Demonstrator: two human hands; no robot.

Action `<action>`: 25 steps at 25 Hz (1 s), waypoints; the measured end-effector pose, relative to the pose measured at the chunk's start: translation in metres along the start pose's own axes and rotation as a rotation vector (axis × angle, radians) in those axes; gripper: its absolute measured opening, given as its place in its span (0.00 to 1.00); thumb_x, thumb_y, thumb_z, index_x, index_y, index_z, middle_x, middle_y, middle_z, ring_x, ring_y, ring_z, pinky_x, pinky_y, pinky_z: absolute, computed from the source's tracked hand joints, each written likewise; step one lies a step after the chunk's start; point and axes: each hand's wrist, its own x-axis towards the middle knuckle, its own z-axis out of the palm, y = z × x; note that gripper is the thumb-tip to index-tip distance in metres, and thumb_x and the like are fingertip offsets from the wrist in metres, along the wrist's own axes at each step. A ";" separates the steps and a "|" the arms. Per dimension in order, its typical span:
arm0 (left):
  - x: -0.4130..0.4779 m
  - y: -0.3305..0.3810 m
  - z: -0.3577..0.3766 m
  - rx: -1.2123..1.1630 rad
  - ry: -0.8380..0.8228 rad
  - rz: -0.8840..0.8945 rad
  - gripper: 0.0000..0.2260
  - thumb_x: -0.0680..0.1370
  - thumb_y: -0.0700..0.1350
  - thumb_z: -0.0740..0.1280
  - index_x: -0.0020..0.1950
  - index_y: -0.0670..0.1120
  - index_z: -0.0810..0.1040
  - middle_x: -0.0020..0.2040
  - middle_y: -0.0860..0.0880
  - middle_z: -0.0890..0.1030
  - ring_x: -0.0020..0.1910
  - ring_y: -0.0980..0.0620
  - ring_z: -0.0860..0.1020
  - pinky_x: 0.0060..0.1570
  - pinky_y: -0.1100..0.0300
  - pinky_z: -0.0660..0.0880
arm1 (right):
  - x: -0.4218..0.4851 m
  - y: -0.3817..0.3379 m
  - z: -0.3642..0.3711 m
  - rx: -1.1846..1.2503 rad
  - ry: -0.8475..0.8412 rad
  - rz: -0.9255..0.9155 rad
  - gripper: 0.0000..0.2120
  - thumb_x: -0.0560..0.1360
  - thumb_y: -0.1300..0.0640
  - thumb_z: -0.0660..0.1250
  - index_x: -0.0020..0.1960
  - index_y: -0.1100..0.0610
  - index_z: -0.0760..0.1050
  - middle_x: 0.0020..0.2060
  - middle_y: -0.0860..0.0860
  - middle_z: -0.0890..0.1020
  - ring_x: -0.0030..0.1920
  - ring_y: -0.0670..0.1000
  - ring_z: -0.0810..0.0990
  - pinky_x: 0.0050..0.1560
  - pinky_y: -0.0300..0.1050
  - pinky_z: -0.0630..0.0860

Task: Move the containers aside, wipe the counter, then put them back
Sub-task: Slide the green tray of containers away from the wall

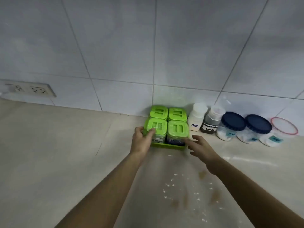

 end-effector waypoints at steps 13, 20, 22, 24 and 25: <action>-0.028 -0.003 -0.085 -0.174 0.097 -0.015 0.25 0.69 0.46 0.76 0.61 0.50 0.67 0.52 0.44 0.82 0.50 0.47 0.80 0.57 0.50 0.76 | -0.011 -0.042 0.072 0.154 -0.112 -0.008 0.15 0.69 0.57 0.74 0.50 0.66 0.81 0.44 0.57 0.83 0.45 0.50 0.78 0.53 0.46 0.74; -0.131 -0.054 -0.238 -0.252 0.452 -0.115 0.25 0.70 0.46 0.76 0.61 0.50 0.68 0.50 0.40 0.81 0.48 0.43 0.81 0.54 0.49 0.75 | -0.101 -0.049 0.219 0.066 -0.423 -0.061 0.09 0.70 0.60 0.73 0.50 0.63 0.82 0.37 0.50 0.84 0.34 0.40 0.81 0.38 0.31 0.75; -0.160 -0.068 -0.270 -0.263 0.535 -0.141 0.25 0.70 0.45 0.75 0.62 0.49 0.68 0.50 0.40 0.81 0.47 0.44 0.80 0.54 0.51 0.75 | -0.124 -0.042 0.253 0.045 -0.493 -0.050 0.11 0.70 0.59 0.73 0.51 0.63 0.82 0.39 0.50 0.85 0.37 0.43 0.82 0.43 0.35 0.76; -0.182 -0.082 -0.294 -0.275 0.608 -0.154 0.25 0.71 0.46 0.75 0.63 0.48 0.67 0.50 0.40 0.81 0.47 0.44 0.80 0.51 0.53 0.74 | -0.142 -0.036 0.282 0.020 -0.560 -0.061 0.11 0.71 0.59 0.73 0.52 0.62 0.81 0.39 0.50 0.84 0.36 0.42 0.82 0.41 0.33 0.76; -0.193 -0.089 -0.305 -0.285 0.633 -0.160 0.25 0.71 0.46 0.74 0.63 0.48 0.68 0.50 0.40 0.81 0.47 0.45 0.80 0.49 0.54 0.74 | -0.150 -0.033 0.294 0.026 -0.586 -0.066 0.10 0.71 0.59 0.72 0.51 0.61 0.81 0.39 0.49 0.84 0.35 0.39 0.81 0.38 0.30 0.75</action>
